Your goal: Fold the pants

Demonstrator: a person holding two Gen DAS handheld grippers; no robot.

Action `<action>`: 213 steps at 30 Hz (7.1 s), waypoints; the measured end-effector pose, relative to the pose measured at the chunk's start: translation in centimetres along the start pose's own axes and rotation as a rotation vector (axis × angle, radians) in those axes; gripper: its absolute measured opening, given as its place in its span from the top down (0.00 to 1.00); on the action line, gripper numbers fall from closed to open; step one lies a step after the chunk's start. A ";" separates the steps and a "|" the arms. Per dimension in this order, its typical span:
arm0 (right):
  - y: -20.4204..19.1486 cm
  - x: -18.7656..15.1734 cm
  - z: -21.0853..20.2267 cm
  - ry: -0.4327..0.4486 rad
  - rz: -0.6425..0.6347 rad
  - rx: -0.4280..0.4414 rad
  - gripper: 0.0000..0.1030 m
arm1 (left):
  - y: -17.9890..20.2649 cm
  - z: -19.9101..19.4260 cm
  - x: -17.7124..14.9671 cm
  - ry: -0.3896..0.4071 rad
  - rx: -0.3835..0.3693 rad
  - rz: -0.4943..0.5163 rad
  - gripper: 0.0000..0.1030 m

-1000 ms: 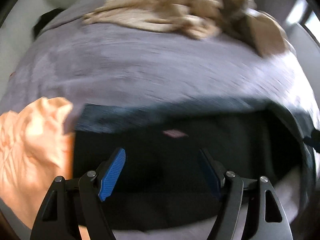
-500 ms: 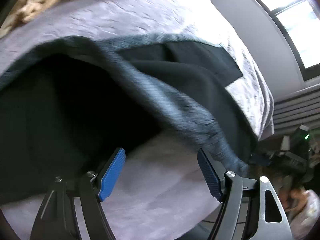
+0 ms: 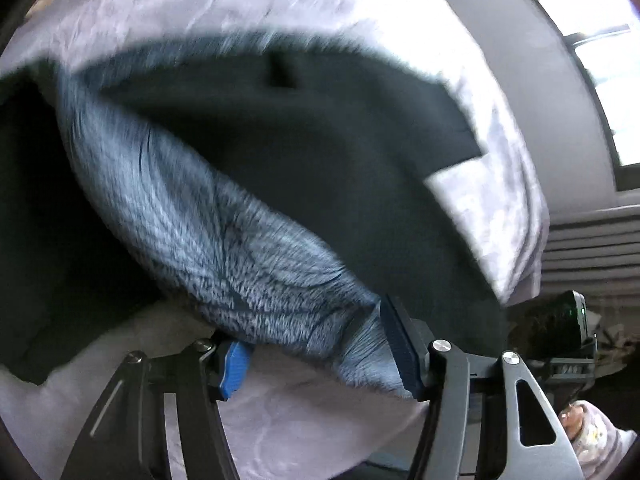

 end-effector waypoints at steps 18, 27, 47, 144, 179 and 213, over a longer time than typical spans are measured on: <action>-16.0 29.7 -8.0 0.323 -0.164 -0.103 0.18 | -2.9 -9.5 12.6 0.340 0.274 -0.003 0.19; -10.9 19.5 -0.5 0.088 -0.268 -0.219 0.29 | -10.6 -5.4 5.3 0.210 0.311 -0.213 0.19; -10.0 14.2 7.7 0.029 -0.243 -0.190 0.92 | -12.3 -5.6 3.1 0.210 0.316 -0.124 0.19; -16.3 -3.0 22.1 -0.179 -0.360 -0.175 0.79 | -40.1 -16.0 1.5 0.335 0.627 -0.274 0.00; -34.5 -8.8 61.1 -0.875 -1.288 -0.431 0.90 | -40.7 -18.1 -3.0 0.461 0.522 -0.328 0.00; -20.1 -0.6 21.6 -0.080 -0.507 -0.703 0.46 | -34.9 -20.2 0.5 0.335 0.564 -0.226 0.00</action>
Point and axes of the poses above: each gripper's, at about its wrist camera, not at the fingertips, and z roughly the way its jaws point, y to its right, x to its top, the point moved 5 cm from there along z, roughly the way its jaws point, and after that the axes turned 7 degrees about -z, right-handed, at the moved point
